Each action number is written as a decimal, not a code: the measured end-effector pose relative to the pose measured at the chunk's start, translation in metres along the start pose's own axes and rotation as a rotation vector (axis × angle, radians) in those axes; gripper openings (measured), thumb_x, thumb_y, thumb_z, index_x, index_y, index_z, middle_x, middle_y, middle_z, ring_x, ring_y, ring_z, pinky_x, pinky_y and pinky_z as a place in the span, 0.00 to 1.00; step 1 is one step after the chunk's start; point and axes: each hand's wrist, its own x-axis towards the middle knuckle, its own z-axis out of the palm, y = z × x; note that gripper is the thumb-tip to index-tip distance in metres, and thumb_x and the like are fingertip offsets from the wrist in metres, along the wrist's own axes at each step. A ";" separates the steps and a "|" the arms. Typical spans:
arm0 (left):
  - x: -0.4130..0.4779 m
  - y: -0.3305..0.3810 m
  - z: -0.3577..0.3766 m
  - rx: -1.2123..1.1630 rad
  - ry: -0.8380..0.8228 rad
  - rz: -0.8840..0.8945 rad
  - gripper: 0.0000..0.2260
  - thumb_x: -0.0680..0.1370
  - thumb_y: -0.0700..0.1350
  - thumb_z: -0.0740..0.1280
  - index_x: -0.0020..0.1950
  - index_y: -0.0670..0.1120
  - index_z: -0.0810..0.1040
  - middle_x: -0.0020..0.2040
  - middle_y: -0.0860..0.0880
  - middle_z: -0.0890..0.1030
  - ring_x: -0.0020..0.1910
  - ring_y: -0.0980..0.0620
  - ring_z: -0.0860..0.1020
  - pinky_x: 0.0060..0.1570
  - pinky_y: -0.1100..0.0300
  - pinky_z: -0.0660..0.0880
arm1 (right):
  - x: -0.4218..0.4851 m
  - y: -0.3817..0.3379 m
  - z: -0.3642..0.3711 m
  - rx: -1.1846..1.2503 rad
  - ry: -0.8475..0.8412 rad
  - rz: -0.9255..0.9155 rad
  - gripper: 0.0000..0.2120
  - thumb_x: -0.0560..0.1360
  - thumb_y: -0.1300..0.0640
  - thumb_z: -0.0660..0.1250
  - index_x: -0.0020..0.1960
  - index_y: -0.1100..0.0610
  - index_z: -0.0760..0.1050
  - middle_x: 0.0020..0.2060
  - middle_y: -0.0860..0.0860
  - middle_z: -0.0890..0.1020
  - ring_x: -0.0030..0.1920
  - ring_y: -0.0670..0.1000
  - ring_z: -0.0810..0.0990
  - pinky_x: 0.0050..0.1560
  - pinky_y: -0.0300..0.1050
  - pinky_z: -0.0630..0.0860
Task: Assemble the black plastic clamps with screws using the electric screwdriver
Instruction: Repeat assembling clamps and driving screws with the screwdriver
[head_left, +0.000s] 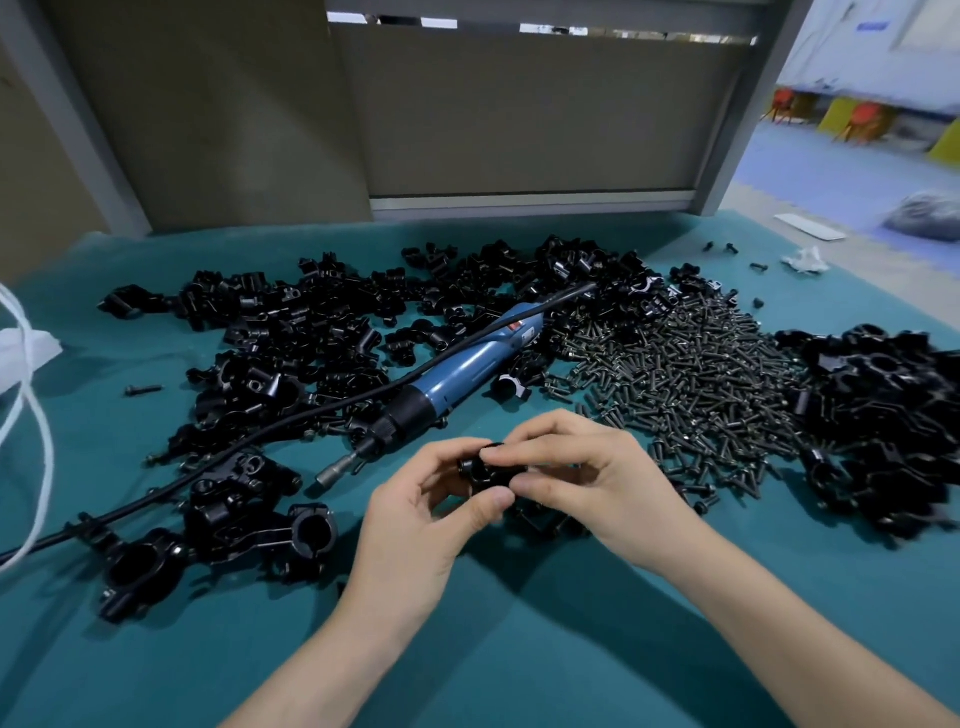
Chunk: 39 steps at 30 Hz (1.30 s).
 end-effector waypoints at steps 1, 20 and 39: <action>0.000 0.000 0.000 -0.020 -0.003 -0.019 0.17 0.62 0.47 0.76 0.50 0.48 0.83 0.47 0.49 0.85 0.45 0.54 0.82 0.45 0.63 0.79 | 0.000 0.001 -0.001 -0.002 -0.006 0.010 0.18 0.73 0.65 0.72 0.52 0.41 0.83 0.48 0.44 0.80 0.50 0.43 0.79 0.51 0.32 0.71; 0.003 0.007 -0.002 -0.109 0.044 -0.156 0.12 0.62 0.41 0.74 0.44 0.44 0.84 0.42 0.46 0.86 0.38 0.53 0.84 0.39 0.67 0.78 | 0.006 0.008 -0.007 0.210 -0.008 0.168 0.16 0.67 0.69 0.75 0.50 0.53 0.81 0.44 0.48 0.86 0.47 0.46 0.83 0.50 0.36 0.76; 0.000 0.006 -0.004 0.170 -0.080 0.004 0.11 0.65 0.47 0.74 0.46 0.58 0.85 0.44 0.50 0.85 0.41 0.55 0.81 0.45 0.63 0.79 | 0.007 0.003 -0.028 0.009 -0.065 0.177 0.14 0.68 0.60 0.77 0.50 0.49 0.80 0.45 0.48 0.84 0.47 0.46 0.82 0.54 0.42 0.78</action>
